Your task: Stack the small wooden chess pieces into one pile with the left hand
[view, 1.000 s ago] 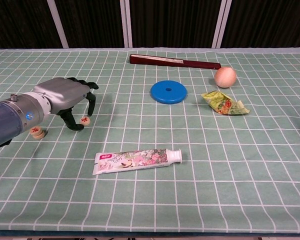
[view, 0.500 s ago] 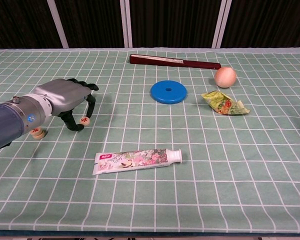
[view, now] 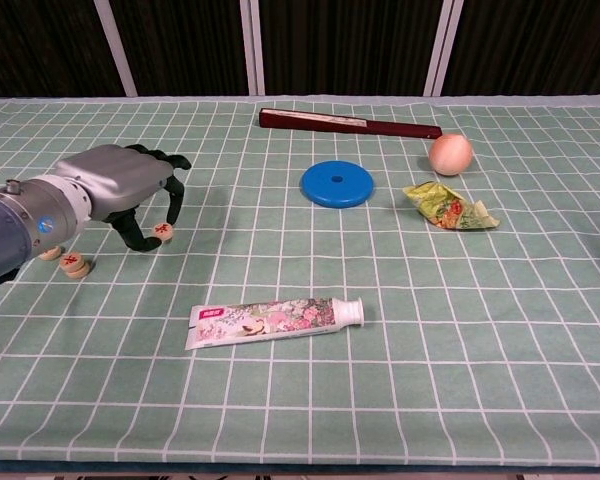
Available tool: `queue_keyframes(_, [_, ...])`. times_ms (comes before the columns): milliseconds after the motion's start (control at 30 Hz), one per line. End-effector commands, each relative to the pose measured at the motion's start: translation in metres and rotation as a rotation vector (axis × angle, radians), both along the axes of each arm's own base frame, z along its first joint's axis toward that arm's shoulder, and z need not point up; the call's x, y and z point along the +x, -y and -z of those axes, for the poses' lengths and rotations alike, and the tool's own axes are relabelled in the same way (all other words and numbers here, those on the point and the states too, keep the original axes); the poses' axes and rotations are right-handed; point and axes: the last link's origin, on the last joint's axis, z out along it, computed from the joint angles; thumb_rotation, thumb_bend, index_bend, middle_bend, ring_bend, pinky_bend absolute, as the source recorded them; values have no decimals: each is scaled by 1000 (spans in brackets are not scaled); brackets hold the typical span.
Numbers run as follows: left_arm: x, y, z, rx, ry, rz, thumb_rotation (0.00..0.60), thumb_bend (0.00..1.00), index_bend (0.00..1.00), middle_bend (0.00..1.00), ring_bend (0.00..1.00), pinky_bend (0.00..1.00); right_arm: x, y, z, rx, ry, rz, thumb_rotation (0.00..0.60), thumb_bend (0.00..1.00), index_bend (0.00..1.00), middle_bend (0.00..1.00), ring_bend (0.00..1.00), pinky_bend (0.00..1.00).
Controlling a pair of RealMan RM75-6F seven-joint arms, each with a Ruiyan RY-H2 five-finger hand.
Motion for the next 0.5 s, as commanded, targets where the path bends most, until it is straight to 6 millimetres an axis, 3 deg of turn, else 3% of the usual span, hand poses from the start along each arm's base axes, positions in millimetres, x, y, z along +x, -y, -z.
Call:
queue_keyframes(33, [-5,6,-15,21,10,18,600,325,505,0,0,0,0,0,0,0,0,0,600,232,81,13,0,0])
queue_keyframes(267, [-26,23,-38,35,29,15,600,324,505,0,0,0,1,-1,0,0,-1,-1,600,232,80,13,0,0])
queue_keyframes(500, [-47,38,-48,10,27,18,600,324,505,0,0,0,1,-1,1,1,-2,-1,600,232,81,13,0,0])
